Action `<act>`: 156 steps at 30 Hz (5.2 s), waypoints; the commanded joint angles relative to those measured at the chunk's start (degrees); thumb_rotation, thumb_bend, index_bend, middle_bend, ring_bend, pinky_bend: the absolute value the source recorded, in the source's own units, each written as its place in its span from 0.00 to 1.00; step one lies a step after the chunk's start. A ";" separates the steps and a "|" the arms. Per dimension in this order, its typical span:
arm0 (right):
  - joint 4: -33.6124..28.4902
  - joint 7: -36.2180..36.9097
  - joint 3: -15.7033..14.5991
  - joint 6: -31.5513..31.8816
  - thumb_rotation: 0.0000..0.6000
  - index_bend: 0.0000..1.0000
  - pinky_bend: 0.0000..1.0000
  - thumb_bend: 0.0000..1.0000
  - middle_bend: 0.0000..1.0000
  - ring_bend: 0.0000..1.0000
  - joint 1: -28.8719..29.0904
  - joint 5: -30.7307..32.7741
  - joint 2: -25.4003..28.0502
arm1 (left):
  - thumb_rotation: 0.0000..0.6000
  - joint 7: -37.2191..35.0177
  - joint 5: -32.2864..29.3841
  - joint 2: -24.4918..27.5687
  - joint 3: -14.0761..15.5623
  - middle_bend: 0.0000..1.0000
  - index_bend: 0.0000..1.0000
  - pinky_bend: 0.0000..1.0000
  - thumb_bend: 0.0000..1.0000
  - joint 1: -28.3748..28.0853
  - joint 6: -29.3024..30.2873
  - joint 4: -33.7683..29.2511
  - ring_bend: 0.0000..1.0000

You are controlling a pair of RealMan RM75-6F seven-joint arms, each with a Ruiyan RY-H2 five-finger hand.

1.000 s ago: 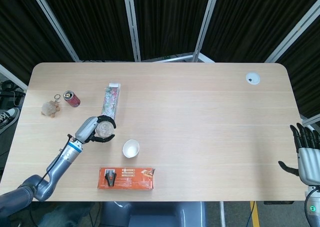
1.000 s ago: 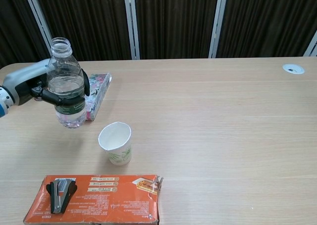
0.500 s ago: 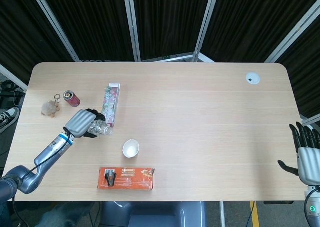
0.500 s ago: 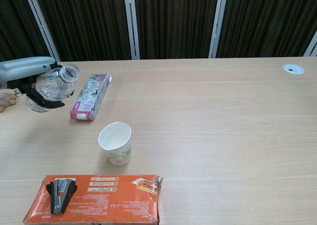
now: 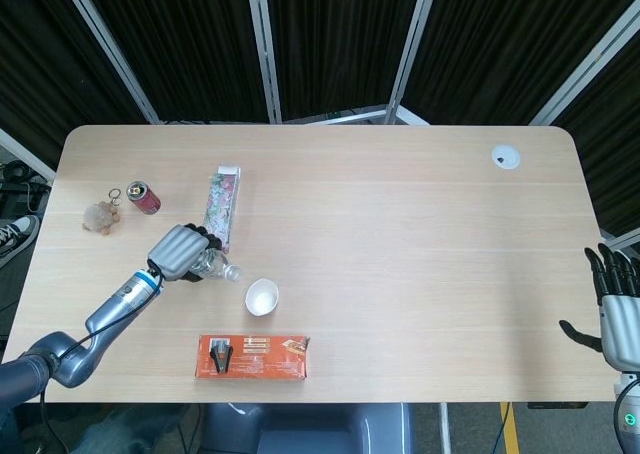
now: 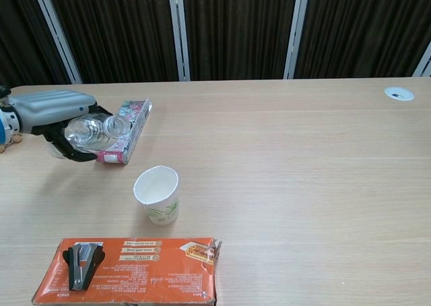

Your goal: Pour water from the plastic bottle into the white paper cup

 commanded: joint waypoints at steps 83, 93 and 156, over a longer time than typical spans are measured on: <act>0.63 1.64 0.34 -0.50 1.00 0.00 0.00 0.00 0.00 0.00 -0.23 1.03 0.55 | 1.00 29.97 -2.96 -1.51 0.10 0.49 0.58 0.37 0.51 -1.96 2.26 -2.13 0.36; 0.61 1.46 0.32 -0.48 1.00 0.00 0.00 0.00 0.00 0.00 -0.24 1.04 0.47 | 1.00 29.45 -2.66 -1.48 0.28 0.49 0.58 0.37 0.51 -1.71 2.72 -2.07 0.36; 1.29 0.17 -0.06 -2.41 1.00 0.00 0.00 0.00 0.00 0.00 0.48 2.07 -0.57 | 1.00 -47.47 -1.85 -18.51 -2.70 0.27 0.35 0.30 0.23 5.76 10.76 15.27 0.21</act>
